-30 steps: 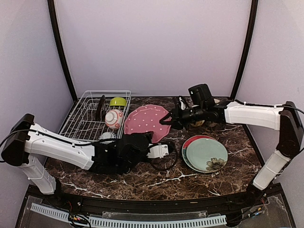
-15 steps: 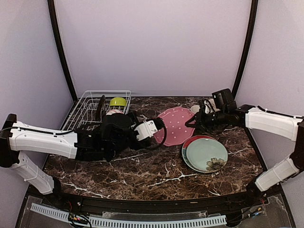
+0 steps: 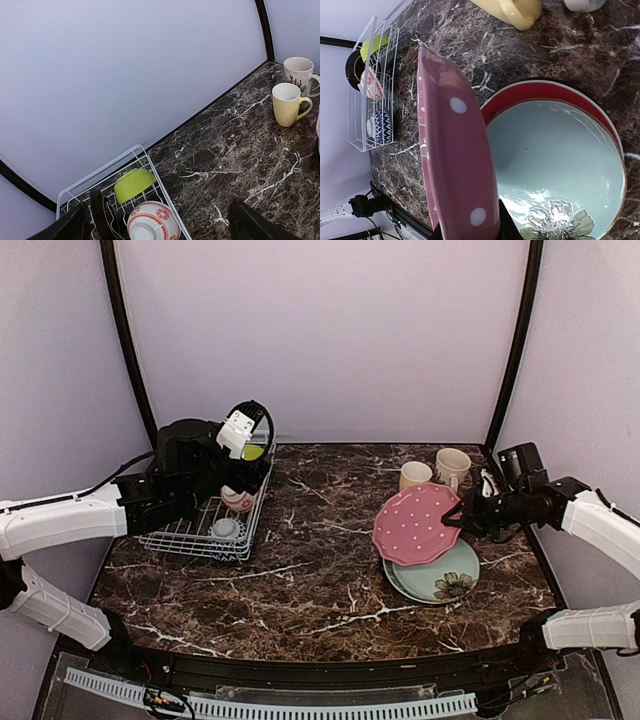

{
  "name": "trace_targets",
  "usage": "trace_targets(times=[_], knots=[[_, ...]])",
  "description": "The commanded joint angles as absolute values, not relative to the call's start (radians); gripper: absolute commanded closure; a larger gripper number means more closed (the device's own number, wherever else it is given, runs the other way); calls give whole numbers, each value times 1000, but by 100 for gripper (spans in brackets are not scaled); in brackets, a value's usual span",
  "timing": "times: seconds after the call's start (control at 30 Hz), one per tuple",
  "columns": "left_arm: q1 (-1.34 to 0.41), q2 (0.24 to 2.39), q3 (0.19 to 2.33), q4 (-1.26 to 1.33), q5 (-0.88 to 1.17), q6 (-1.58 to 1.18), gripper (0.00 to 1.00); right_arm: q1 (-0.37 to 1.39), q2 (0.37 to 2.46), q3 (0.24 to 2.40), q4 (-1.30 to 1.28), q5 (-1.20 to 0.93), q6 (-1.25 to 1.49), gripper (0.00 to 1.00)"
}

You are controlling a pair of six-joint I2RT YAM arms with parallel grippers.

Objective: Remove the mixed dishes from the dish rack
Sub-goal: Place the plate with another plate.

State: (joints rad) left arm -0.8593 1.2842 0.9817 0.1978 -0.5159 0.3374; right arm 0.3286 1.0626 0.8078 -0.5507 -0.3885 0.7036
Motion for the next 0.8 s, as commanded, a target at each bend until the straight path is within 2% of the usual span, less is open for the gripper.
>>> trace_targets(times=[0.0,0.27,0.6,0.67,0.77], knots=[[-832,1260,1000,165,-477,224,5,273,971,775,-558,-473,654,100],[-828,1274,1009,149,-464,188,5,207,950,681,-587,-572,622,100],[-827,1279,1012,143,-464,185,5,162,986,613,-562,-566,588,100],[-827,1280,1013,141,-464,186,5,157,983,600,-569,-547,580,94],[-827,1283,1015,138,-467,190,5,155,971,582,-567,-531,584,73]])
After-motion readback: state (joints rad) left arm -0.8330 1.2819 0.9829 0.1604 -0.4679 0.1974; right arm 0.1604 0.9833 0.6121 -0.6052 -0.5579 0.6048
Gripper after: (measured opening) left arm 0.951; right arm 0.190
